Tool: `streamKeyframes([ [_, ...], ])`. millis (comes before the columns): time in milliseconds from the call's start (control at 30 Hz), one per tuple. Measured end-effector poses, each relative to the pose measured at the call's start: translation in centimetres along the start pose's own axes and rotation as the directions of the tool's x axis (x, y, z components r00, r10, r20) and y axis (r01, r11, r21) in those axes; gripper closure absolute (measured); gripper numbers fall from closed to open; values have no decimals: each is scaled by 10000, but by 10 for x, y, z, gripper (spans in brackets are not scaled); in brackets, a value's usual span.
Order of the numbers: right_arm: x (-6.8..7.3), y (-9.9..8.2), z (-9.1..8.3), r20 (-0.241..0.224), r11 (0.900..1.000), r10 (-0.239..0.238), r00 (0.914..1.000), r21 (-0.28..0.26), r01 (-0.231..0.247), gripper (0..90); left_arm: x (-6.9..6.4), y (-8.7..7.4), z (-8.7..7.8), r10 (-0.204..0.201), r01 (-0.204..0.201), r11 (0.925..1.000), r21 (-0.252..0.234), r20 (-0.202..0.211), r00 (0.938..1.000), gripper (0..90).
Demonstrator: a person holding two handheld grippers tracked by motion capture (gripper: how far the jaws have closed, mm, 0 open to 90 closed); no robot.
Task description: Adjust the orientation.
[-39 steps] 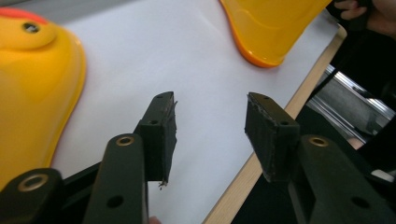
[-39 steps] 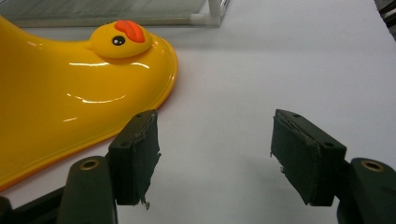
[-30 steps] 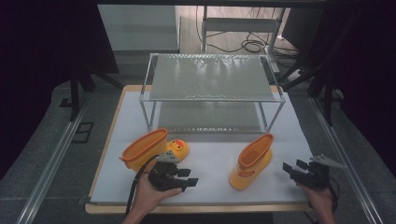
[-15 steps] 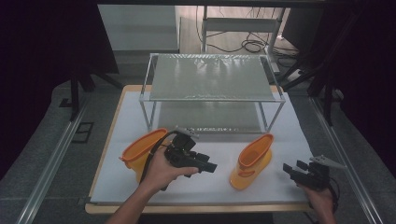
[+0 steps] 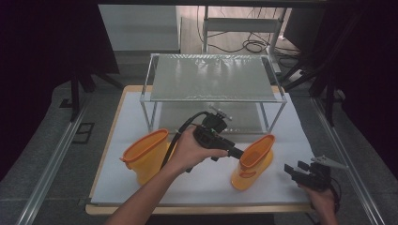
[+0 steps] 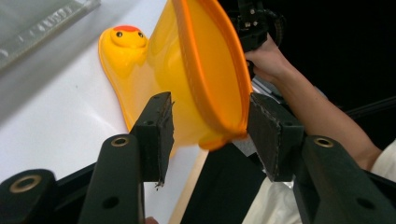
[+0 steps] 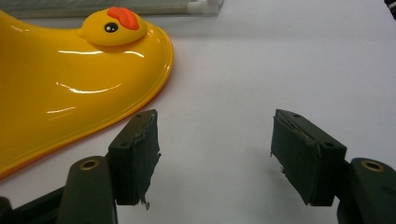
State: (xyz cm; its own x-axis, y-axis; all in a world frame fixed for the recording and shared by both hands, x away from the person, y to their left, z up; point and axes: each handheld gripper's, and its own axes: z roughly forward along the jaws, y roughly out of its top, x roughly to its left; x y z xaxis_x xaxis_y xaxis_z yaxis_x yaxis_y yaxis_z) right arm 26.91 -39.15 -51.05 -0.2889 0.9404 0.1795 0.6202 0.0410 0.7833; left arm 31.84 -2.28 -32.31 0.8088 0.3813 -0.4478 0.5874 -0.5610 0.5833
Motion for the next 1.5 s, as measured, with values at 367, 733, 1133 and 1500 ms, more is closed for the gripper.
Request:
streamKeyframes([
  [367,0,0,1,-24,10000,-25,10000,78,25,316,1,30,21,16,3,9968,805,-236,9997,506],
  [733,0,0,1,-20,9998,23,10000,172,-22,316,9,47,48,90,58,9852,1713,-856,9963,548],
  [1133,-3,0,1,44,9998,47,10000,186,-48,316,13,57,78,40,287,9717,2347,-1379,9904,743],
  [1500,-5,0,0,118,9998,92,9999,170,-94,317,8,56,47,-2,259,9850,1706,-1488,9889,860],
])
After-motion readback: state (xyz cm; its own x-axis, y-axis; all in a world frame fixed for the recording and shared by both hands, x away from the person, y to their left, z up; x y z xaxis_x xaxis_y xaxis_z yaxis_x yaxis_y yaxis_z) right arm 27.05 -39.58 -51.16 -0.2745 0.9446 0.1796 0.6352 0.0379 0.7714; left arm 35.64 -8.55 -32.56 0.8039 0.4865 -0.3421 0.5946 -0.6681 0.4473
